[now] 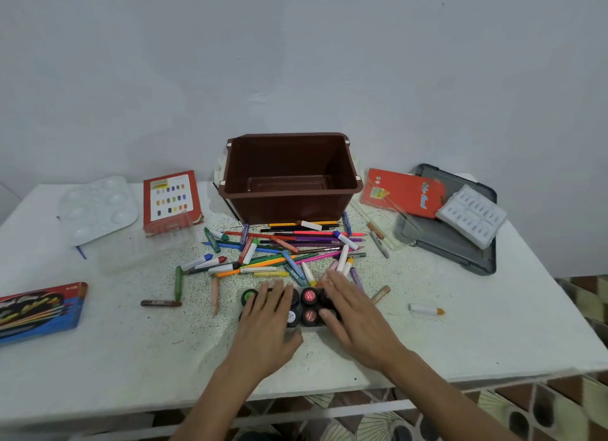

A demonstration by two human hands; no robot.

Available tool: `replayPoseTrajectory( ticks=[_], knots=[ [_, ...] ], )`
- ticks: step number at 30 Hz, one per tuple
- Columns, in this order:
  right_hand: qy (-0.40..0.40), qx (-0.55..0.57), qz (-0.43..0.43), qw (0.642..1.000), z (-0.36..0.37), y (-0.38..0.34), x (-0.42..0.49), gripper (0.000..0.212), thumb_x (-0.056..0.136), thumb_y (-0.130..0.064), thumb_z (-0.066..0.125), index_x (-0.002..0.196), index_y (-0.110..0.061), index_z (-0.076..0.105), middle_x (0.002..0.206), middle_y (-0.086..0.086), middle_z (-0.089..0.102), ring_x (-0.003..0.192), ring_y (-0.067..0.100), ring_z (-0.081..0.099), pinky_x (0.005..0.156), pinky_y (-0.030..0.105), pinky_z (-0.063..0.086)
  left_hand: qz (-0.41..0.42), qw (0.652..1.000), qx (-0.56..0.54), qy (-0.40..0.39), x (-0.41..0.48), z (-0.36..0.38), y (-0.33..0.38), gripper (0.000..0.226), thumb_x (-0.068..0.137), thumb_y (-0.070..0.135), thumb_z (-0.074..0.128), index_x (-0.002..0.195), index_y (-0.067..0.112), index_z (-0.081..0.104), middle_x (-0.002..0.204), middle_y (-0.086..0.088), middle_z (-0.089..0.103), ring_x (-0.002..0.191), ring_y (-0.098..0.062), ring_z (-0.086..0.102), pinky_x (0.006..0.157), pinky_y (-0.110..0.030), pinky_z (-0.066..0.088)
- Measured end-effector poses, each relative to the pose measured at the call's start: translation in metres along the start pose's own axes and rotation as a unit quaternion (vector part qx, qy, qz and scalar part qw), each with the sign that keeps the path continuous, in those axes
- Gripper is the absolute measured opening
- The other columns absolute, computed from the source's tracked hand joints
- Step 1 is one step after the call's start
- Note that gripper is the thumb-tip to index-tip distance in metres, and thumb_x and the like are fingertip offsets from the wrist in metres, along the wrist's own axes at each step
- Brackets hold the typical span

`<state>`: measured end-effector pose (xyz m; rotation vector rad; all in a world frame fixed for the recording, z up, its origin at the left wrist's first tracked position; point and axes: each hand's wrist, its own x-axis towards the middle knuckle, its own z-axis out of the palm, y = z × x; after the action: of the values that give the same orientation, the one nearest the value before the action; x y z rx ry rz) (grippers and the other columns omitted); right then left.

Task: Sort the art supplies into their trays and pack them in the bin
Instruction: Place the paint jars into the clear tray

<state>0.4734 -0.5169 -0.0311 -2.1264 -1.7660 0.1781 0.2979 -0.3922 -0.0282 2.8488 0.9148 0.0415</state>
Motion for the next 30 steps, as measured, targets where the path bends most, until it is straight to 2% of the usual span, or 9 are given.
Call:
replayPoseTrajectory(
  ticks=[3, 4, 10, 14, 17, 20, 24, 27, 30],
  knots=[
    [0.023, 0.043, 0.056, 0.997, -0.017, 0.014, 0.005, 0.071, 0.100, -0.062, 0.012, 0.156, -0.020, 0.024, 0.164, -0.002, 0.017, 0.150, 0.008, 0.013, 0.123, 0.032, 0.017, 0.020, 0.999, -0.036, -0.028, 0.016, -0.023, 0.017, 0.074, 0.096, 0.048, 0.041, 0.158, 0.021, 0.011, 0.161, -0.001, 0.027, 0.147, -0.023, 0.027, 0.119, -0.039, 0.019],
    [0.036, 0.055, 0.076, 0.995, -0.023, 0.019, 0.007, 0.070, 0.100, -0.061, 0.014, 0.155, -0.020, 0.027, 0.163, -0.001, 0.022, 0.149, 0.009, 0.019, 0.121, 0.033, 0.023, 0.024, 0.998, -0.050, -0.035, 0.023, -0.030, 0.022, 0.073, 0.098, 0.048, 0.041, 0.158, 0.022, 0.007, 0.160, 0.000, 0.027, 0.146, -0.019, 0.027, 0.119, -0.037, 0.020],
    [0.096, 0.074, 0.173, 0.977, -0.055, 0.059, 0.023, 0.054, 0.101, -0.053, 0.033, 0.142, -0.021, 0.050, 0.148, 0.000, 0.044, 0.133, 0.016, 0.044, 0.104, 0.033, 0.041, 0.064, 0.989, -0.133, -0.005, 0.088, -0.052, 0.057, 0.047, 0.099, 0.045, 0.043, 0.143, 0.028, 0.043, 0.129, 0.003, 0.061, 0.112, -0.019, 0.060, 0.088, -0.038, 0.052],
    [0.143, 0.076, 0.205, 0.965, -0.065, 0.088, 0.035, 0.036, 0.102, -0.032, 0.048, 0.131, -0.015, 0.059, 0.130, 0.005, 0.056, 0.112, 0.022, 0.059, 0.084, 0.028, 0.045, 0.115, 0.990, -0.075, 0.020, 0.137, -0.053, 0.076, 0.048, 0.099, 0.037, 0.044, 0.145, 0.022, 0.043, 0.133, -0.003, 0.061, 0.116, -0.025, 0.059, 0.092, -0.040, 0.048],
    [0.174, 0.103, 0.263, 0.943, -0.067, 0.110, 0.043, 0.033, 0.101, -0.027, 0.051, 0.127, -0.011, 0.061, 0.125, 0.009, 0.057, 0.102, 0.025, 0.063, 0.079, 0.031, 0.047, 0.124, 0.991, -0.043, 0.012, 0.172, -0.053, 0.087, 0.049, 0.099, 0.032, 0.044, 0.146, 0.020, 0.041, 0.129, -0.007, 0.062, 0.114, -0.030, 0.060, 0.087, -0.040, 0.048],
    [0.201, 0.109, 0.315, 0.921, -0.070, 0.124, 0.048, 0.032, 0.099, -0.022, 0.052, 0.127, -0.007, 0.061, 0.115, 0.014, 0.055, 0.093, 0.029, 0.061, 0.076, 0.030, 0.041, 0.109, 0.993, -0.028, -0.028, 0.201, -0.053, 0.097, 0.052, 0.099, 0.031, 0.043, 0.149, 0.019, 0.035, 0.131, -0.011, 0.060, 0.116, -0.034, 0.058, 0.090, -0.043, 0.046],
    [0.216, 0.132, 0.379, 0.890, -0.070, 0.136, 0.054, 0.033, 0.099, -0.022, 0.051, 0.130, -0.014, 0.060, 0.105, 0.015, 0.055, 0.086, 0.021, 0.047, 0.074, 0.029, 0.036, 0.086, 0.992, -0.008, -0.093, 0.224, -0.048, 0.103, 0.055, 0.102, 0.032, 0.038, 0.154, 0.020, 0.024, 0.136, -0.016, 0.055, 0.124, -0.038, 0.050, 0.103, -0.050, 0.034],
    [0.197, 0.144, 0.376, 0.894, -0.067, 0.139, 0.058, 0.033, 0.098, -0.022, 0.052, 0.129, -0.015, 0.063, 0.088, 0.013, 0.068, 0.073, 0.021, 0.057, 0.066, 0.028, 0.041, 0.070, 0.986, -0.018, -0.150, 0.233, -0.044, 0.105, 0.055, 0.103, 0.033, 0.034, 0.156, 0.024, 0.020, 0.147, -0.017, 0.044, 0.134, -0.039, 0.038, 0.108, -0.052, 0.028],
    [0.179, 0.164, 0.395, 0.886, -0.068, 0.136, 0.060, 0.027, 0.098, -0.019, 0.057, 0.119, -0.006, 0.067, 0.105, 0.012, 0.072, 0.084, 0.021, 0.061, 0.072, 0.027, 0.041, 0.064, 0.981, -0.020, -0.182, 0.239, -0.042, 0.108, 0.055, 0.103, 0.031, 0.034, 0.156, 0.024, 0.021, 0.152, -0.016, 0.036, 0.139, -0.039, 0.030, 0.111, -0.053, 0.023]
  ],
)
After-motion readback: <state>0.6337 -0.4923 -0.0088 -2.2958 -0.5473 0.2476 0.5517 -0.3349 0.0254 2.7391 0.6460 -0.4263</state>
